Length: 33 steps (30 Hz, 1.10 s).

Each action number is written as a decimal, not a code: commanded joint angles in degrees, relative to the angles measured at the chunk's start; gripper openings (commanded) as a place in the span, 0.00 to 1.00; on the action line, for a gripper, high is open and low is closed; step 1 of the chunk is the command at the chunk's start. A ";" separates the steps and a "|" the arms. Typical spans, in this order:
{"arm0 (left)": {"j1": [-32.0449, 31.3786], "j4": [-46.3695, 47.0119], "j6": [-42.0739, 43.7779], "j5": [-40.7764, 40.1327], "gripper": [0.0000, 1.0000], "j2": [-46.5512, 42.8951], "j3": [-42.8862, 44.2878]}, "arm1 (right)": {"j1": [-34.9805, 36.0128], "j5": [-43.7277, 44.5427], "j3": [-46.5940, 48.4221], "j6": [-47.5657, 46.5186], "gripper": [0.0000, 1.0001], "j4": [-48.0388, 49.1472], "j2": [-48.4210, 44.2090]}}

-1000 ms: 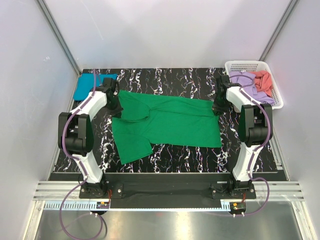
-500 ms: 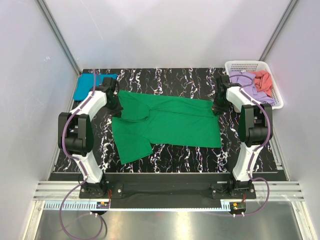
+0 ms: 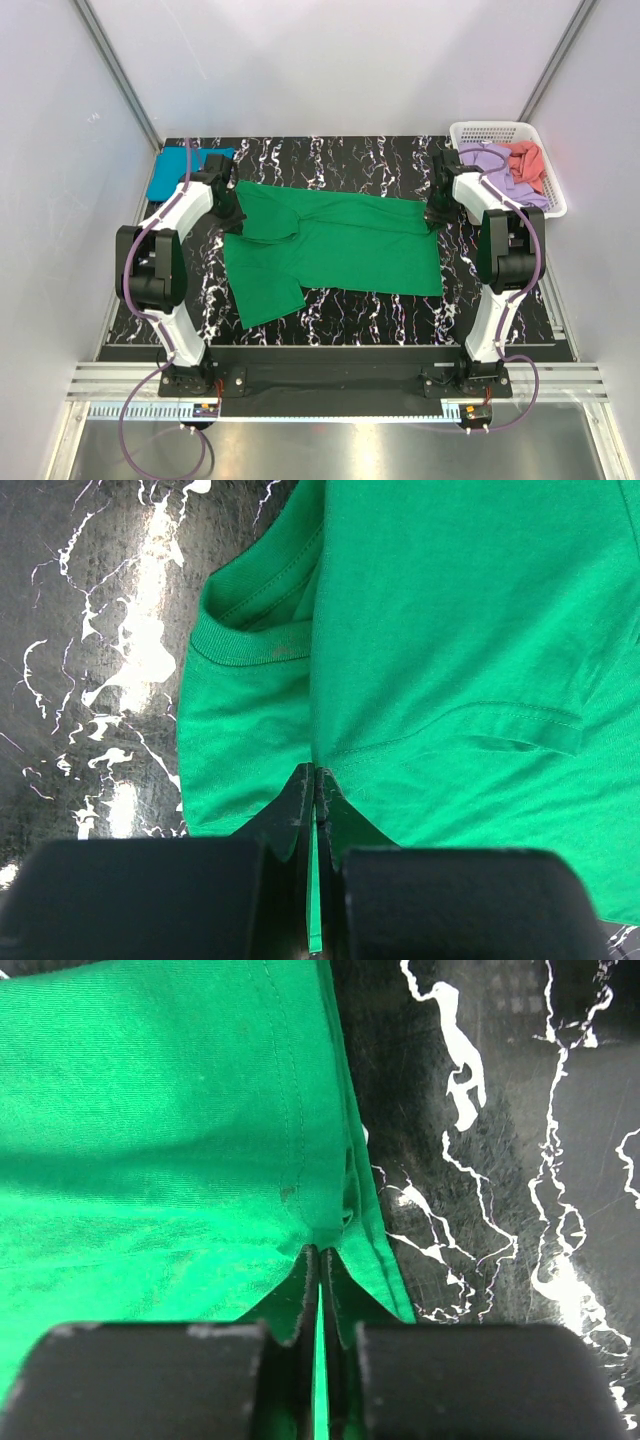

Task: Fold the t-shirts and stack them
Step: Fold the tshirt

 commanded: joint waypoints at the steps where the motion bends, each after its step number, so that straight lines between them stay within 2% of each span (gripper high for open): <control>1: 0.09 0.15 -0.35 0.74 0.00 -2.94 1.76 | -0.16 0.13 2.35 0.01 0.00 -0.26 -0.77; 7: 0.35 -6.61 -0.36 -2.95 0.00 -2.23 5.72 | -0.25 3.37 4.28 -1.04 0.00 -3.77 -0.60; 11: 2.02 -8.82 0.08 -3.92 0.00 -3.55 4.85 | -0.60 4.78 3.85 -1.57 0.00 -4.39 -0.16; 22: 4.13 -7.85 1.49 -2.25 0.00 -2.59 2.99 | -1.66 3.21 2.79 -2.89 0.00 -1.66 -0.42; 27: 4.04 -6.62 2.02 1.09 0.00 -0.74 -0.07 | -1.75 1.01 0.34 -2.10 0.00 -0.10 -0.33; 31: 4.04 -3.73 2.19 1.62 0.11 0.13 -2.98 | -1.83 -1.10 -1.34 -1.49 0.00 2.03 -0.25; 33: 4.04 -3.81 2.63 2.23 0.23 0.93 -2.37 | -1.83 -1.10 -0.29 -1.66 0.05 1.50 0.72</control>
